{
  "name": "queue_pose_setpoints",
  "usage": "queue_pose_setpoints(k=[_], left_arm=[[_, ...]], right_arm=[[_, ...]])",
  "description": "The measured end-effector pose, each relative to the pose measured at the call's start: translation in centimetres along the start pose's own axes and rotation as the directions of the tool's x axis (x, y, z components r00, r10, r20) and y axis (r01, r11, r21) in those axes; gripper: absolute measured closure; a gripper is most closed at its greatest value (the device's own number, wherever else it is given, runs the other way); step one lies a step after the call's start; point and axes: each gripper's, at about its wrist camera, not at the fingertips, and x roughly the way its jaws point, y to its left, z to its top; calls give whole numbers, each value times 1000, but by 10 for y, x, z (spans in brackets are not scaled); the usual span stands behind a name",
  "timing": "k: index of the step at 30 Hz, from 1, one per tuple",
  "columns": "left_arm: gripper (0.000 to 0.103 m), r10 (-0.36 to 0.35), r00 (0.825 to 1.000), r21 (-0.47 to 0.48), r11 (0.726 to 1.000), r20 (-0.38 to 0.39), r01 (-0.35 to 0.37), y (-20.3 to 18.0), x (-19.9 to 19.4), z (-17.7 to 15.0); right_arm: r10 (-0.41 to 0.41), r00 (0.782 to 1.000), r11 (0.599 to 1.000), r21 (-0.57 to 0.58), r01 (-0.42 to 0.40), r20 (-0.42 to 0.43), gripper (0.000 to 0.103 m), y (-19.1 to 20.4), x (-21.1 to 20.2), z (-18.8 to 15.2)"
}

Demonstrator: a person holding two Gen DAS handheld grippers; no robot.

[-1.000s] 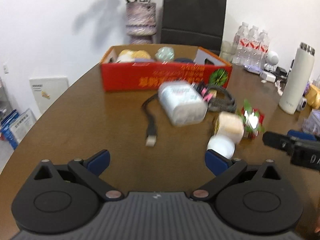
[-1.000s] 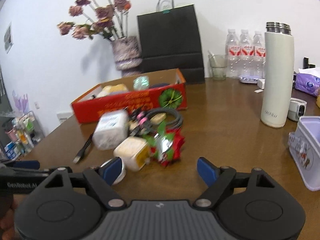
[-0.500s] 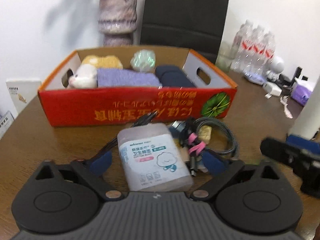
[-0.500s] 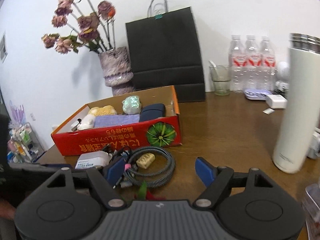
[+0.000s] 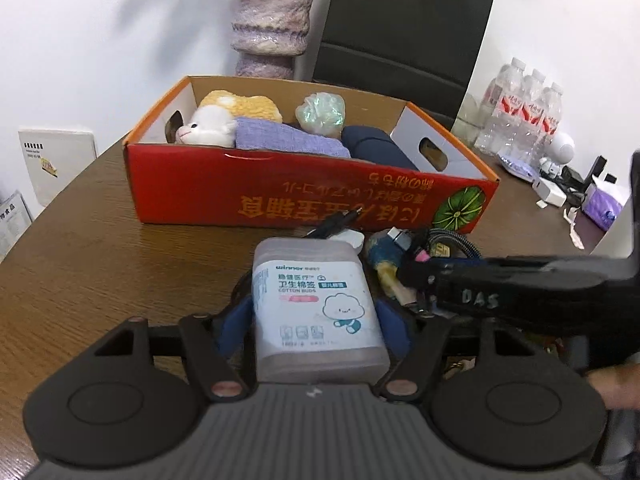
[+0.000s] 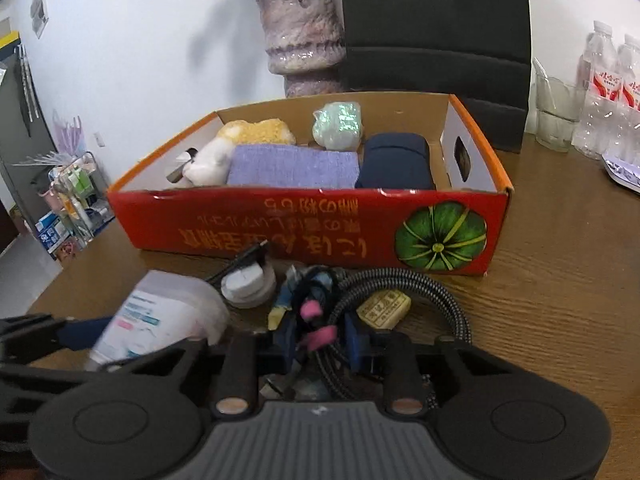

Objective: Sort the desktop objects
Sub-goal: 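Grasp the white cotton-swab container with the left tool while the right tool grasps the braided cable, then carry container and cable into the cardboard box and open both tools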

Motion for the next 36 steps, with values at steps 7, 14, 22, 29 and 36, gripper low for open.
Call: queue_pose_setpoints(k=[7, 14, 22, 29, 36], left_arm=[[35, -9, 996, -2, 1000, 87, 9, 0, -40, 5], [35, -11, 986, -11, 1000, 167, 13, -2, -91, 2], [35, -1, 973, -18, 1000, 230, 5, -4, -145, -14], [35, -12, 964, -23, 1000, 265, 19, -6, -183, -42], [35, -24, 961, 1, 1000, 276, 25, -11, -207, -65]], right_arm=[[-12, 992, 998, 69, 3, 128, 86, -5, -47, 3], [-30, 948, 992, 127, -10, 317, 86, -7, -122, -1], [22, 929, 996, 77, -54, 370, 86, 23, -180, -22], [23, 932, 998, 53, -45, 362, 86, 47, -216, -62], [26, 933, 999, 34, -41, 360, 86, 64, -239, -90]])
